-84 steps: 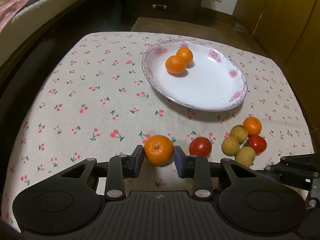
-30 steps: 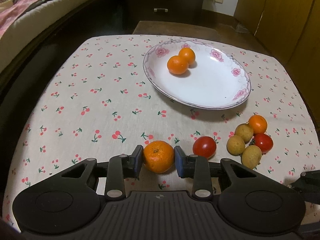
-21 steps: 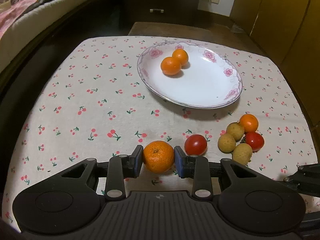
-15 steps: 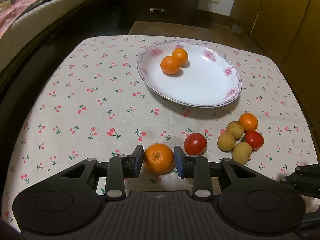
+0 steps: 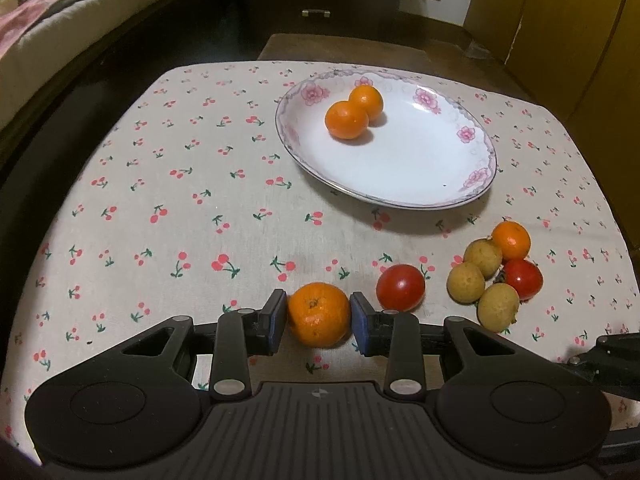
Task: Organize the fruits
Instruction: 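Lift the orange with the left gripper while the right gripper lifts the tomato, then lower the orange into the bowl with the left gripper while the right releases the tomato there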
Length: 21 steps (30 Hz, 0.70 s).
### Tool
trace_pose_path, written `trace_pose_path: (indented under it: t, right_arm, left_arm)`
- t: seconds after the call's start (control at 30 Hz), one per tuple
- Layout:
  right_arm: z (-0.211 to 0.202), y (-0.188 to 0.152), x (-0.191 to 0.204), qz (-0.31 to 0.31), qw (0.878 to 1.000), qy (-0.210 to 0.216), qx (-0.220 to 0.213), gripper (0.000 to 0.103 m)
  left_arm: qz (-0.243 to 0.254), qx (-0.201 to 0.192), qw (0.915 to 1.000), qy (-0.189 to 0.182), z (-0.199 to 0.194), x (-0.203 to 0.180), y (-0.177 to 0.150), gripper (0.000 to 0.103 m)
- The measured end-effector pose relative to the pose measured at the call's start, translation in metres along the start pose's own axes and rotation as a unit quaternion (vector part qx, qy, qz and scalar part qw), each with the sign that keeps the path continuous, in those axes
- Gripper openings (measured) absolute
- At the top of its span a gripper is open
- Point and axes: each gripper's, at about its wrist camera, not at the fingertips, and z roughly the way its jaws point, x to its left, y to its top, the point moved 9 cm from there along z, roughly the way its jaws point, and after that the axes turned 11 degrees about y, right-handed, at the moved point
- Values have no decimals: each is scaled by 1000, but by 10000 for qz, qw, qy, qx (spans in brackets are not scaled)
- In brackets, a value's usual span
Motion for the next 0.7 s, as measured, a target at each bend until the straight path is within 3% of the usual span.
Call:
trace_pose_path:
  t: [0.4,0.7]
  right_arm:
    - [-1,-5,9,-396,9985,-315,222,29]
    - [-17,8,6,-262,9992,-272,-93,29]
  left_arm:
    - [201,-32,9998,70,-3,-3,-3,41]
    - [127,-109,9999,-18,-17,-2,-2,41]
